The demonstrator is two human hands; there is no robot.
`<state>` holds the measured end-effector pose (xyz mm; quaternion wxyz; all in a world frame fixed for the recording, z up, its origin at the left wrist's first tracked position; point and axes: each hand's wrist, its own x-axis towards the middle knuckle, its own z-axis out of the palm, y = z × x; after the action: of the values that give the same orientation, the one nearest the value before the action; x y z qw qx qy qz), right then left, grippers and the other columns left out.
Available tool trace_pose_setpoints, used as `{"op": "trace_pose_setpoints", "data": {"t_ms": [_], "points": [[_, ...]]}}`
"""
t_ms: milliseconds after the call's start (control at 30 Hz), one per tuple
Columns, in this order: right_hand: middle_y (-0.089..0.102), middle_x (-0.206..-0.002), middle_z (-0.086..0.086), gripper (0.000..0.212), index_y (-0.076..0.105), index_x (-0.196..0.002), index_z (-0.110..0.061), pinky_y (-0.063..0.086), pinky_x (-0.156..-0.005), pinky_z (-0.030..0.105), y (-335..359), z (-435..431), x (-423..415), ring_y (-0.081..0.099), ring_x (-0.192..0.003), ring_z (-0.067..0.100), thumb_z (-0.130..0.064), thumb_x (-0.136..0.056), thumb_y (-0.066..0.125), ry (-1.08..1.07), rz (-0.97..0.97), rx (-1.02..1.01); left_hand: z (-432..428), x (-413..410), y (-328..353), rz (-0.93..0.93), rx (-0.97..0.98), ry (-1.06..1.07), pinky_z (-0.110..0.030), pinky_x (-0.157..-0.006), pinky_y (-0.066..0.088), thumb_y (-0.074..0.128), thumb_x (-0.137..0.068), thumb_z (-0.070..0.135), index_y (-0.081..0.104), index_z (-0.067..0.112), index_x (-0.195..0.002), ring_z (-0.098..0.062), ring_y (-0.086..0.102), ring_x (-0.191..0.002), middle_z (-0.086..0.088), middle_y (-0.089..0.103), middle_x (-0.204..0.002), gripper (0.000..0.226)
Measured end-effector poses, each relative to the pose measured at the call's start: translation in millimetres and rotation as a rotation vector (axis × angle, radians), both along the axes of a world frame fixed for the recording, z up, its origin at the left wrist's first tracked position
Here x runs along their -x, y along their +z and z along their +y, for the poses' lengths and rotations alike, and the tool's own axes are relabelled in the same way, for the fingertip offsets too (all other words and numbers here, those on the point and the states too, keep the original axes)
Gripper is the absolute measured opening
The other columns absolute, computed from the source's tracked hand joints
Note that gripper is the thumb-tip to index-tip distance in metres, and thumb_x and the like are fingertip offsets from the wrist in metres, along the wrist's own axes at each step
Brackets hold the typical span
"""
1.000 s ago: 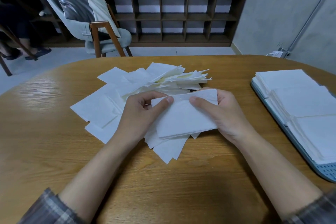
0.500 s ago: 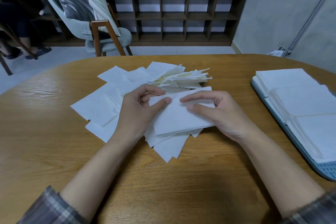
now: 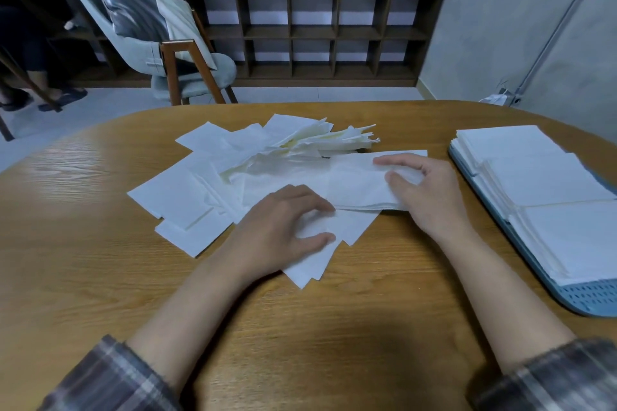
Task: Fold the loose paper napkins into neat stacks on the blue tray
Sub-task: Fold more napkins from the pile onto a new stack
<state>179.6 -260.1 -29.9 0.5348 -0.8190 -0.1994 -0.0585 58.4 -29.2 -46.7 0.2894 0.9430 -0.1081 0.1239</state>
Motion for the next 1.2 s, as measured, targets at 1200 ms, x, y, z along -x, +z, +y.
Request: {"op": "trace_pose_setpoints", "data": {"t_ms": [1200], "points": [[0.079,-0.093,0.002,0.008,0.084,-0.087,-0.019,0.057,-0.077,0.032,15.7,-26.8,30.7,0.073,-0.089,0.018,-0.023,-0.085,0.078,0.231,0.227,-0.419,-32.5,-0.5,18.6,0.097,0.411,0.094,-0.016,-0.063,0.039,0.079,-0.094,0.032,0.072,0.034,-0.083,0.0,0.059,-0.069,0.02,0.066,-0.073,0.014]]}}
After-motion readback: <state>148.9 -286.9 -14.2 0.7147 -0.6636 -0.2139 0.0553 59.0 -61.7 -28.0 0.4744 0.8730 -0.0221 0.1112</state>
